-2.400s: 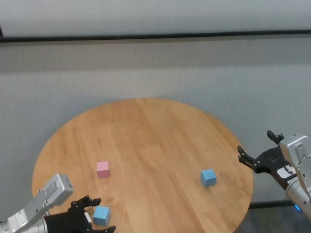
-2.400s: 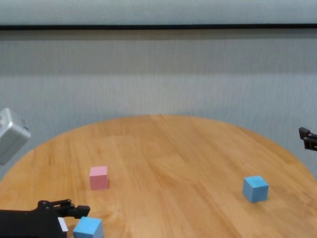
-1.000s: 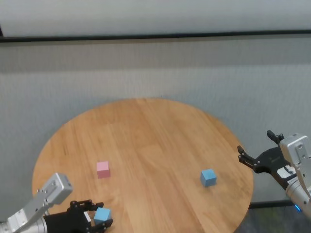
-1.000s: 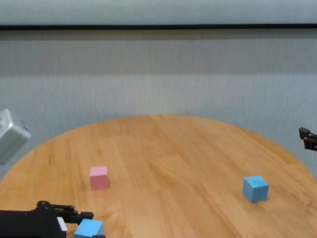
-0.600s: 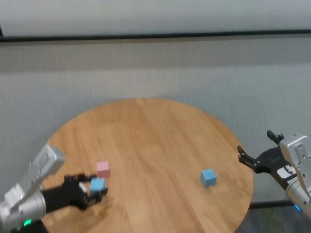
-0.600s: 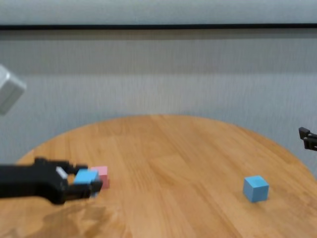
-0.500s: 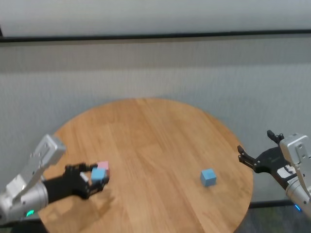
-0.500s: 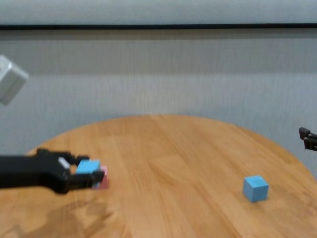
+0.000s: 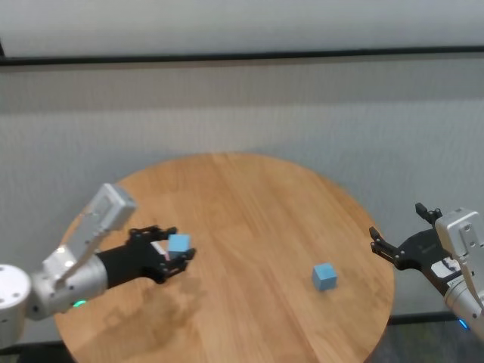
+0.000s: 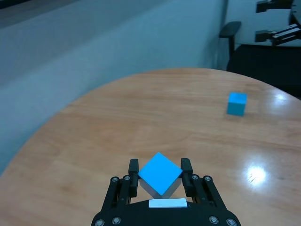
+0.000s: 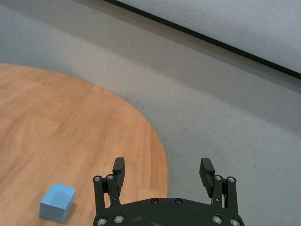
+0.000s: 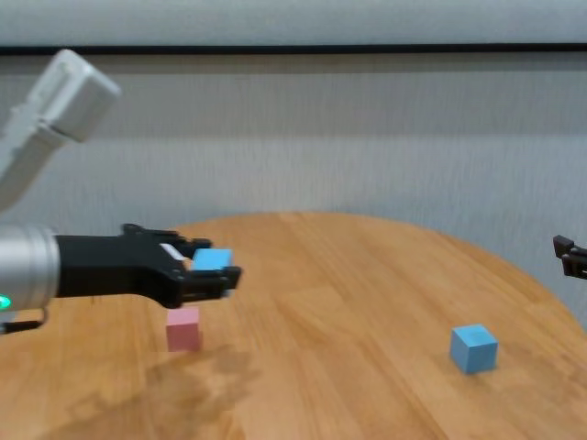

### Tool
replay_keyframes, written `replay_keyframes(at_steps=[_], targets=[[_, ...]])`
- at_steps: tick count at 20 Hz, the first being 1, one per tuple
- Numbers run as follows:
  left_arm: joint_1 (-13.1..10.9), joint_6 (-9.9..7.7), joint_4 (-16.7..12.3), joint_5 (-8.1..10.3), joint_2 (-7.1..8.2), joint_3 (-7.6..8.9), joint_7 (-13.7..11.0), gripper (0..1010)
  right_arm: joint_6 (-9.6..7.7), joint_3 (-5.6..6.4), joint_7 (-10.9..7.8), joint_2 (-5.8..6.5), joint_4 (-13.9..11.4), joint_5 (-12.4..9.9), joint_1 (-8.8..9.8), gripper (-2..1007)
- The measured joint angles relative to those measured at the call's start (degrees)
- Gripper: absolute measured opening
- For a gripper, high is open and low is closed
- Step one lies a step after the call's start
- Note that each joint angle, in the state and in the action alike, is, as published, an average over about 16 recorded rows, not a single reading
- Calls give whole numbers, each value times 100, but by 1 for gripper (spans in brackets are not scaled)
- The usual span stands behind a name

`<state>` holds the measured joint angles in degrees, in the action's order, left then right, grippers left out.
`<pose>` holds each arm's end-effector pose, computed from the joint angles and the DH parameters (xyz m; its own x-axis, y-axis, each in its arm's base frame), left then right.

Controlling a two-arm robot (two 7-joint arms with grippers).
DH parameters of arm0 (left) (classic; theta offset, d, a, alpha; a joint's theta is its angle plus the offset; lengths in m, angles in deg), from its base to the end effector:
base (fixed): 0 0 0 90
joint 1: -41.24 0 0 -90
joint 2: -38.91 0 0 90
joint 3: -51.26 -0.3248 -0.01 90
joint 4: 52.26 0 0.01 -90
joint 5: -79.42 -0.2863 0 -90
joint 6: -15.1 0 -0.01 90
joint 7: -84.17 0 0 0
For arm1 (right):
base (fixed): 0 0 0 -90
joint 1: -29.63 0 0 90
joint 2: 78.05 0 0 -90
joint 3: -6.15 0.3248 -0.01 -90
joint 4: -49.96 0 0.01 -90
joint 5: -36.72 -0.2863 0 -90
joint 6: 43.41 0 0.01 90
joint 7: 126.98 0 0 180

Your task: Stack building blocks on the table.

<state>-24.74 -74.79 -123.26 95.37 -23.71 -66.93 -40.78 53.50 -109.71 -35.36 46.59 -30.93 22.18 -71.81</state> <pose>0.4120 0.0777 -0.3033 0.7729 0.6037 0.1954 -0.6342 0.7239 0.2716 0.3425 -0.1084 -0.3260 0.2922 -0.8803 0.3738 0.9553 0.2873 -0.0702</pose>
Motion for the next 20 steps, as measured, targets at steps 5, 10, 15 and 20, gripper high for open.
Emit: replay_keyframes(at_steps=[5, 10, 15, 20], targets=[[228, -107, 210, -126, -247, -192, -40, 561, 0, 0, 0, 0, 0, 0, 0, 1001], [444, -187, 515, -224, -490, -368, -72, 561, 0, 0, 0, 0, 0, 0, 0, 1001], [649, -131, 929, -326, -746, -470, 24, 561, 0, 0, 0, 0, 0, 0, 0, 1001], [878, 33, 1495, -438, -1038, -485, 152, 561, 0, 0, 0, 0, 0, 0, 0, 1001]])
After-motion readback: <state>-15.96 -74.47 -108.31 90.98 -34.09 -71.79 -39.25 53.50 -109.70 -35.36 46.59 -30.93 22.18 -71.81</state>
